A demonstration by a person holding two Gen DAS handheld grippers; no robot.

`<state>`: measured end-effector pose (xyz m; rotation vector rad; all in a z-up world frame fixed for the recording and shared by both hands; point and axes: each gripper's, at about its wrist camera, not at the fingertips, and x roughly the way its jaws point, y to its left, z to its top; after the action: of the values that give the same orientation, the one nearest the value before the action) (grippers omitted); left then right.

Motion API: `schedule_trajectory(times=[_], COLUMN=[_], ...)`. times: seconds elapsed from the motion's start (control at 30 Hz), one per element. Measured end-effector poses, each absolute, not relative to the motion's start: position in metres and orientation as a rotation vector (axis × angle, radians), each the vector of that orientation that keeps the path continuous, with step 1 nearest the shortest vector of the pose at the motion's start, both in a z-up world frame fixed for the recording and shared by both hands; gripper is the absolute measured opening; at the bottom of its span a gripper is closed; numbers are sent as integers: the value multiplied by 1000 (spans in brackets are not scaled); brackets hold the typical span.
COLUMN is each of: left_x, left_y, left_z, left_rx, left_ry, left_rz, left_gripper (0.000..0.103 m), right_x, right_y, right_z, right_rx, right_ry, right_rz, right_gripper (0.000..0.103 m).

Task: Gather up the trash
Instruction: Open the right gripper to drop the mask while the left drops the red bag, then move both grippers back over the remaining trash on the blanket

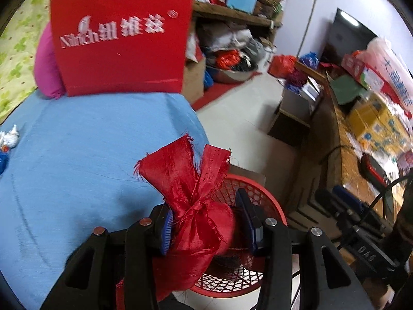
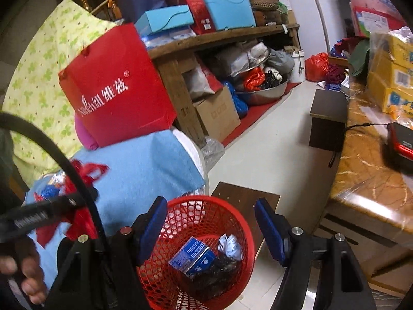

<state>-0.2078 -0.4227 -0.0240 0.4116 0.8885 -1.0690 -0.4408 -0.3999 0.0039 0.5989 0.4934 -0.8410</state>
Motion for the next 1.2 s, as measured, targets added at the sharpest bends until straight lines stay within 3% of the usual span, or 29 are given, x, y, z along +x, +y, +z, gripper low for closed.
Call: schedule_trajectory(times=[0.17,0.57,1.2], left_x=[-212,-165,-15], left_y=[-435,-374,-129], left_z=[-36,2,-27], left_rx=[454,338,55], left_ry=[934,823,836], left_rz=[-1079,-989,-510], left_gripper=[75,79,80], right_x=[-447,-427,-274], right_y=[-401,-392,-309], right_z=[7,18,58], right_rx=[606,574,362], right_ry=[479,482,571], right_rz=[-847,-803,-514], right_gripper=[74,74,74])
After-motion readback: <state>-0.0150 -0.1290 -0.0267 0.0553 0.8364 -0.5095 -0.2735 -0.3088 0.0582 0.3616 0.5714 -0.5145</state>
